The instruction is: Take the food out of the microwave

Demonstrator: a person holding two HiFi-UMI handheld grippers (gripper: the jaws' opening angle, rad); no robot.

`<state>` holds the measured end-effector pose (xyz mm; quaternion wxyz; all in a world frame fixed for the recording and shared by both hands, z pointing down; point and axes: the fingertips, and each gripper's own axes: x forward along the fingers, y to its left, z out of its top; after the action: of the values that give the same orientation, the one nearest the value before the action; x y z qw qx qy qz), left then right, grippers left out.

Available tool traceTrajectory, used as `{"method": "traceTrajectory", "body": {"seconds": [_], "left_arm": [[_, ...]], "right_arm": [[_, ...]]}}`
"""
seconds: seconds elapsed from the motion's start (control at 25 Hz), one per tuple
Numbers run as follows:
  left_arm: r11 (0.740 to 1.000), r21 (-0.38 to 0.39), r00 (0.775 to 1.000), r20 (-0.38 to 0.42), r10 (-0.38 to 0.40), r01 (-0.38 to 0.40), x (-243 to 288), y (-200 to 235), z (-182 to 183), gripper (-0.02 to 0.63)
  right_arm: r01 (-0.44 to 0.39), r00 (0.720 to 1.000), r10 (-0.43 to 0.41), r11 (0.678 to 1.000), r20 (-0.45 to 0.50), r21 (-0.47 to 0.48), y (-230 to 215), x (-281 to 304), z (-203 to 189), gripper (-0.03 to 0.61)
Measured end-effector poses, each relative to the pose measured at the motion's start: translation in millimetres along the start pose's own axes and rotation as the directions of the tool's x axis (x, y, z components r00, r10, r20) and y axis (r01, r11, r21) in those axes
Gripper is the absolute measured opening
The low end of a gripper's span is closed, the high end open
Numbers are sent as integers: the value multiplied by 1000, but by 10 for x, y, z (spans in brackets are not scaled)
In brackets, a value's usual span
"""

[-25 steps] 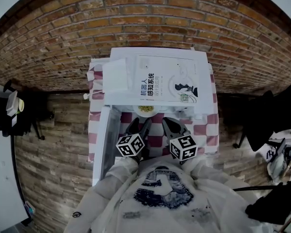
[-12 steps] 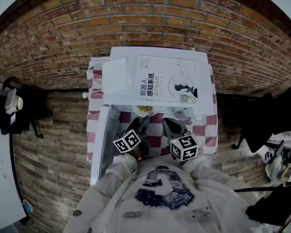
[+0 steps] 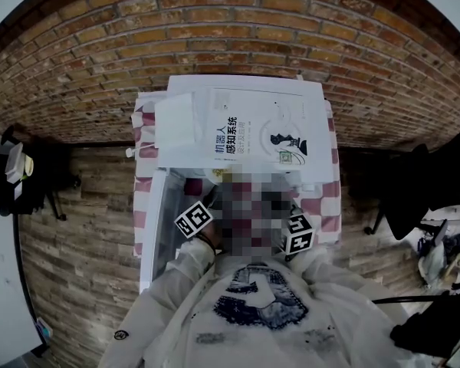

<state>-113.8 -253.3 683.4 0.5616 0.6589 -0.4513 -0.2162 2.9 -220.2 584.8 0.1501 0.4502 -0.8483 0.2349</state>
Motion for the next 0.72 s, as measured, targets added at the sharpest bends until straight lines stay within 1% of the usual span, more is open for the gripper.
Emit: {"method": "traceTrajectory", "body": {"seconds": [0.24, 0.36, 0.6, 0.72], "left_arm": [[1000, -24, 1000, 2, 4, -4, 47, 29, 20, 284], [999, -50, 1000, 2, 8, -8, 89, 61, 24, 264], [996, -92, 1000, 1, -13, 13, 163, 45, 35, 228], [994, -110, 1000, 0, -18, 17, 167, 77, 25, 193]], "right_arm": [[8, 1000, -8, 1000, -11, 12, -53, 17, -7, 14], [10, 1000, -10, 1000, -15, 14, -68, 50, -8, 14], [17, 1000, -16, 1000, -26, 14, -94, 86, -5, 14], [23, 999, -23, 1000, -34, 21, -128, 95, -37, 14]]}}
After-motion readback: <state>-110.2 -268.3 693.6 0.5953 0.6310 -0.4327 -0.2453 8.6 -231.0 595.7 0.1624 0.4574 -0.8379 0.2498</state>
